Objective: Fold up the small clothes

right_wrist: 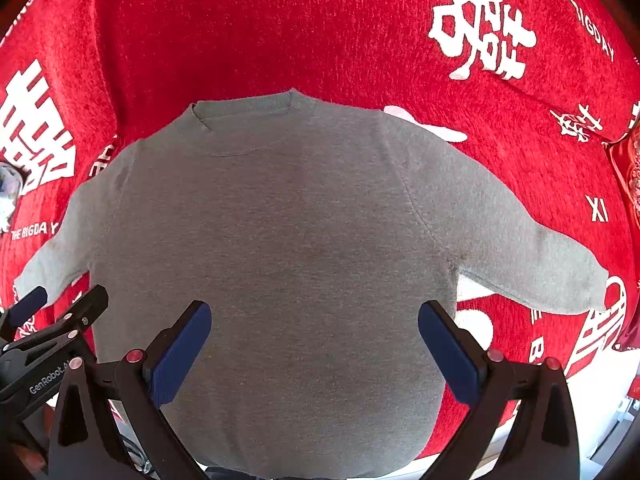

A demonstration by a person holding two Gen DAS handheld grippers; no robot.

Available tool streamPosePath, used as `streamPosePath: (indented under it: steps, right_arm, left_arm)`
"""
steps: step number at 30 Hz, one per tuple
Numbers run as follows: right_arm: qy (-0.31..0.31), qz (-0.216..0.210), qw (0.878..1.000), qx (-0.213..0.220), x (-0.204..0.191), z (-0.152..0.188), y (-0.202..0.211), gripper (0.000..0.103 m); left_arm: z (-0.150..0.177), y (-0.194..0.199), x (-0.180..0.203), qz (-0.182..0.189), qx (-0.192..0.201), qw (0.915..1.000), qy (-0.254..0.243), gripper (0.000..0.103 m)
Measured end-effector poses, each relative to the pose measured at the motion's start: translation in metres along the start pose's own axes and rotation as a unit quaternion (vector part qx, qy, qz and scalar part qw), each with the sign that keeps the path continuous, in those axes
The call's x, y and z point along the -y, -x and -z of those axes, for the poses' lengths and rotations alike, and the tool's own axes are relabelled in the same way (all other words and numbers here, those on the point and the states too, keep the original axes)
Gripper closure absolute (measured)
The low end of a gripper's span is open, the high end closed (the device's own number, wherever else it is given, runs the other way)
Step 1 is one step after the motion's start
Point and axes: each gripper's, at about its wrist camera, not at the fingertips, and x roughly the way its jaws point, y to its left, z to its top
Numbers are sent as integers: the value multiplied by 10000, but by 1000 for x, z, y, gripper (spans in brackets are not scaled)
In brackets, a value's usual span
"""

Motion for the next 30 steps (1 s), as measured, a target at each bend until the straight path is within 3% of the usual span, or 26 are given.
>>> streamPosePath:
  steps: [30]
  right_arm:
    - [-11, -24, 10000, 33, 2, 3, 2, 0]
  left_arm:
    - [4, 6, 2, -18, 52, 10000, -45, 0]
